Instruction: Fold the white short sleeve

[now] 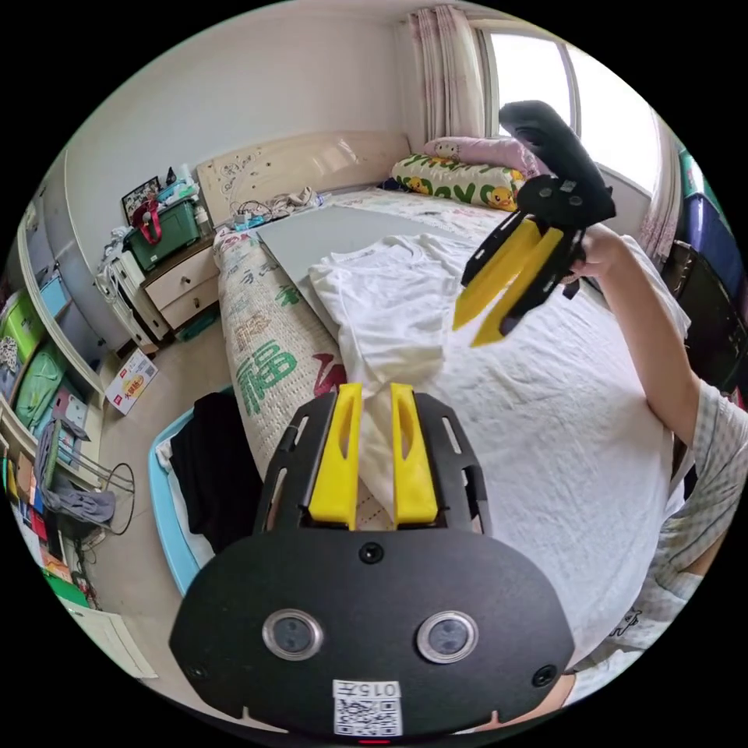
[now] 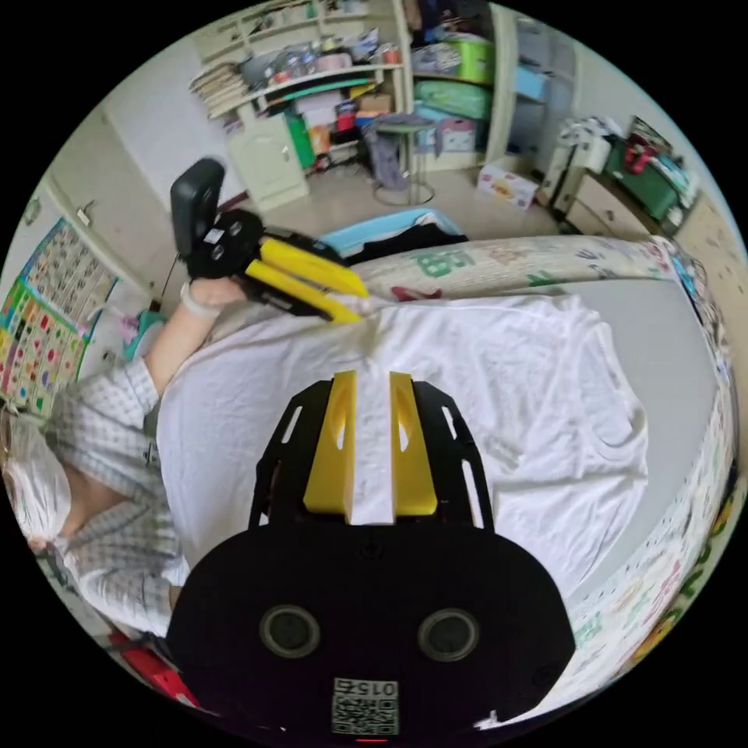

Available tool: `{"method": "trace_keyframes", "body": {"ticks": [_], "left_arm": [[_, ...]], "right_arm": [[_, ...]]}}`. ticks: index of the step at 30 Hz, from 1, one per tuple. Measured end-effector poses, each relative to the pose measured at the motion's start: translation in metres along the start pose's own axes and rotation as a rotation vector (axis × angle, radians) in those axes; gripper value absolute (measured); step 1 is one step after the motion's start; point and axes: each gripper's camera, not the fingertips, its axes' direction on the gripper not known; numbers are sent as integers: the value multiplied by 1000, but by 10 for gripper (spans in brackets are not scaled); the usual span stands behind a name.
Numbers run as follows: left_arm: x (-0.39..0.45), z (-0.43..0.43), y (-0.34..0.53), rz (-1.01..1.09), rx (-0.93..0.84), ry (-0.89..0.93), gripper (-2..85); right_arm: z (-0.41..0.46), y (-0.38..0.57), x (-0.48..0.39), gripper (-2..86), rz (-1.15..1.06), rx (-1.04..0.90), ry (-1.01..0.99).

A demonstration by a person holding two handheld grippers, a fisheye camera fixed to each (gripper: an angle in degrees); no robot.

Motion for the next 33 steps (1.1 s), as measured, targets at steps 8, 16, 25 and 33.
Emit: {"method": "trace_keyframes", "body": {"ticks": [8, 16, 25, 33], "left_arm": [[41, 34, -23, 106, 12, 86, 100], [50, 83, -23, 127, -108, 35, 8], [47, 90, 2, 158, -99, 38, -7], [46, 115, 27, 182, -134, 16, -2]], "right_arm": [[1, 9, 71, 90, 406, -31, 187], [9, -14, 68, 14, 403, -93, 147], [-5, -28, 60, -4, 392, -99, 198], [-3, -37, 57, 4, 373, -153, 226]]}}
